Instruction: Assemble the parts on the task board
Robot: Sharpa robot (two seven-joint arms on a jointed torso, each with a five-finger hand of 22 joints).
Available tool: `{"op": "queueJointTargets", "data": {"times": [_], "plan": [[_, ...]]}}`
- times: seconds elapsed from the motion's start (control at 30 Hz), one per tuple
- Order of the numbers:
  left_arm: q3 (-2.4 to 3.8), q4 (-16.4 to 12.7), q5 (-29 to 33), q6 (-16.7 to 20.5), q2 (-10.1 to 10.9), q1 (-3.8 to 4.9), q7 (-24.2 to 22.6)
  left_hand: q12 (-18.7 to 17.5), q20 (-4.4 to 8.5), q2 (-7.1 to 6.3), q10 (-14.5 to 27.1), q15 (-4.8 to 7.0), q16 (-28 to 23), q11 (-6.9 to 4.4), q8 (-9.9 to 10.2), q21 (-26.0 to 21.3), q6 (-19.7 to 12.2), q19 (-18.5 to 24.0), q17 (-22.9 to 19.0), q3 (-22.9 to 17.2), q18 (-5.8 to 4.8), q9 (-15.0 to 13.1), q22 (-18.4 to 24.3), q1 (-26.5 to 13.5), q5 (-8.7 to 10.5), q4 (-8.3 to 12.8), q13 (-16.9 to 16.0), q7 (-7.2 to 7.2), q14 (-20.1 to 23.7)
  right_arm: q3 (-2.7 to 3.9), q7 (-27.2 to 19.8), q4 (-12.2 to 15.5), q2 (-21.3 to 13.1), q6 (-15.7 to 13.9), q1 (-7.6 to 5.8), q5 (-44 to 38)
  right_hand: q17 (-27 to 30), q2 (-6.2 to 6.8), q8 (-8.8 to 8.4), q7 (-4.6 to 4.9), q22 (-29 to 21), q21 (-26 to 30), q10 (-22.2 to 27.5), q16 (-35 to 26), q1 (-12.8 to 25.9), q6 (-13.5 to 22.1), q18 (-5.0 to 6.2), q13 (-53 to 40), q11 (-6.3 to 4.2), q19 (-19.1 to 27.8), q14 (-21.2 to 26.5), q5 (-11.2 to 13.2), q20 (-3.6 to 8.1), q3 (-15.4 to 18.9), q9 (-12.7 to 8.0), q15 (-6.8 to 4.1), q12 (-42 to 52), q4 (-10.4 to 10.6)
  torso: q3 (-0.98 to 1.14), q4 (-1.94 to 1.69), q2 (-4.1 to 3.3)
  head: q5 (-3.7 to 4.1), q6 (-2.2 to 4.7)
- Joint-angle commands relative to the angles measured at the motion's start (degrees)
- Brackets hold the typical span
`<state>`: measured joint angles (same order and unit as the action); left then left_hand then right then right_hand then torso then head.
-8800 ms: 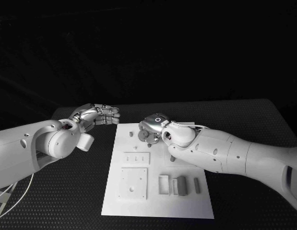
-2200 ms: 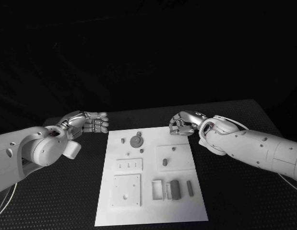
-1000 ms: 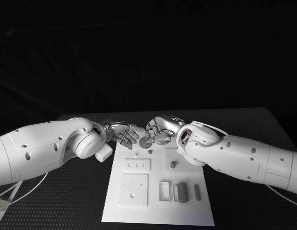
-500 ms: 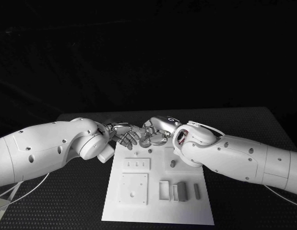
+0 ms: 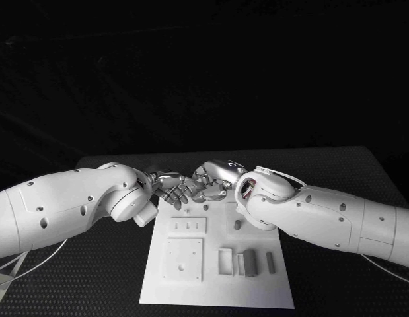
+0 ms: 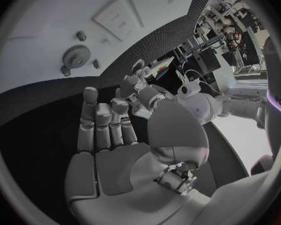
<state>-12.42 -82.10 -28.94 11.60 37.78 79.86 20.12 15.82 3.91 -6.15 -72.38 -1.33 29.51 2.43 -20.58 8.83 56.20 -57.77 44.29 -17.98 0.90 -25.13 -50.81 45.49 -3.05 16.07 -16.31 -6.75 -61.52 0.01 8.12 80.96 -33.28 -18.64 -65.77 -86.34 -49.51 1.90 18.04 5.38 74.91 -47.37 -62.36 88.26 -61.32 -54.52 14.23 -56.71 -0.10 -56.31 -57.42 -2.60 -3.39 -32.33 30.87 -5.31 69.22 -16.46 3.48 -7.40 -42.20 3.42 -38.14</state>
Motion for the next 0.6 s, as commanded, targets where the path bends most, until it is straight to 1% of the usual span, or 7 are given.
{"op": "queueJointTargets", "data": {"times": [0.03,0.17,0.27,0.33,0.4,0.5,0.6], "plan": [[0.02,-0.1,-1.35,-0.58,-0.06,0.11,0.75,0.43,0.2,0.17,-0.56,-0.04,0.29,-0.14,-0.25,0.23,0.57,-0.5,0.11,-0.32,0.19,-0.09,-0.13,-0.36,0.23,0.03,-0.16,-0.07,-0.46,-0.01,0.07,0.24,0.07,0.81,0.01,-0.67,0.08,0.26,0.23,0.92,1.02,-0.38,-0.17,0.29,0.11,-1.06,0.77,0.04,0.04,-0.44,-0.05,-0.23,0.13,-0.09,0.22,-0.54,0.11,0.05,-0.01,0.03,-0.03,0.09,0.01],[0.02,-0.06,-1.35,-1.03,-0.13,0.11,0.77,0.53,0.27,0.51,-0.7,0.04,0.43,-0.22,-0.33,0.3,0.76,-0.67,0.15,-0.37,0.19,-0.14,-0.21,-0.55,0.23,-0.07,-0.3,0.01,-0.61,-0.03,0.08,0.42,0.11,0.82,0.01,-0.74,0.08,0.27,0.23,0.92,1.02,-0.38,-0.17,0.29,0.11,-1.07,0.77,0.04,0.04,-0.45,-0.05,-0.23,0.14,-0.09,0.22,-0.54,0.11,0.05,0.0,0.02,0.01,0.08,-0.04],[0.02,-0.07,-1.35,-1.15,-0.26,0.11,0.81,0.63,0.36,1.49,-0.88,0.14,0.59,-0.32,-0.43,0.37,1.04,-0.87,0.2,-0.45,0.19,-0.2,-0.31,-1.1,0.23,-0.45,-0.48,0.15,-0.79,-0.03,0.05,0.53,0.17,0.8,0.02,-0.79,0.09,0.28,0.23,0.92,1.02,-0.38,-0.18,0.29,0.11,-1.08,0.77,0.04,0.04,-0.45,-0.06,-0.24,0.14,-0.09,0.22,-0.54,0.11,0.04,0.04,0.02,0.01,0.06,-0.08],[0.02,-0.05,-1.35,-1.23,-0.37,0.11,0.8,0.65,0.42,1.97,-0.92,0.2,0.66,-0.36,-0.46,0.37,1.15,-0.9,0.21,-0.51,0.19,-0.22,-0.35,-1.22,0.23,-0.5,-0.56,0.22,-0.83,-0.04,0.05,0.57,0.2,0.85,0.02,-0.87,0.09,0.29,0.23,0.91,1.02,-0.38,-0.18,0.29,0.11,-1.09,0.77,0.04,0.04,-0.45,-0.06,-0.24,0.14,-0.09,0.22,-0.54,0.11,0.04,0.04,0.02,0.01,0.06,-0.08],[0.02,-0.05,-1.41,-1.27,-0.49,0.11,0.88,0.67,0.49,2.73,-0.99,0.27,0.75,-0.42,-0.49,0.37,1.32,-0.95,0.22,-0.65,0.17,-0.26,-0.44,-1.14,0.21,-0.34,-0.7,0.31,-0.88,-0.04,0.05,0.62,0.21,0.95,0.02,-0.88,0.09,0.3,0.23,0.91,1.02,-0.38,-0.18,0.29,0.1,-1.1,0.77,0.04,0.03,-0.45,-0.06,-0.24,0.14,-0.1,0.23,-0.54,0.11,0.03,0.02,0.01,0.01,0.07,-0.1],[0.02,-0.04,-1.6,-1.28,-0.53,0.11,0.93,0.69,0.54,3.04,-1.07,0.31,0.81,-0.46,-0.51,0.38,1.45,-1.0,0.22,-0.72,0.15,-0.27,-0.52,-0.97,0.2,-0.13,-0.8,0.36,-0.93,-0.06,0.07,0.7,0.23,0.99,0.02,-0.92,0.1,0.3,0.24,0.91,1.01,-0.38,-0.18,0.29,0.1,-1.11,0.77,0.04,0.03,-0.45,-0.07,-0.24,0.15,-0.1,0.23,-0.55,0.11,0.03,0.01,0.01,0.01,0.08,-0.16],[0.02,0.08,-1.69,-1.07,-0.56,0.11,1.0,0.76,0.61,3.41,-1.25,0.38,0.95,-0.54,-0.58,0.45,1.68,-1.14,0.24,-0.79,0.13,-0.31,-0.64,-0.75,0.18,0.09,-0.95,0.46,-1.08,-0.07,0.12,0.75,0.24,1.2,0.03,-1.03,0.1,0.31,0.24,0.9,1.01,-0.38,-0.18,0.29,0.1,-1.13,0.77,0.04,0.02,-0.46,-0.07,-0.24,0.15,-0.1,0.24,-0.55,0.11,0.03,0.05,0.03,0.02,0.06,-0.24]]}}
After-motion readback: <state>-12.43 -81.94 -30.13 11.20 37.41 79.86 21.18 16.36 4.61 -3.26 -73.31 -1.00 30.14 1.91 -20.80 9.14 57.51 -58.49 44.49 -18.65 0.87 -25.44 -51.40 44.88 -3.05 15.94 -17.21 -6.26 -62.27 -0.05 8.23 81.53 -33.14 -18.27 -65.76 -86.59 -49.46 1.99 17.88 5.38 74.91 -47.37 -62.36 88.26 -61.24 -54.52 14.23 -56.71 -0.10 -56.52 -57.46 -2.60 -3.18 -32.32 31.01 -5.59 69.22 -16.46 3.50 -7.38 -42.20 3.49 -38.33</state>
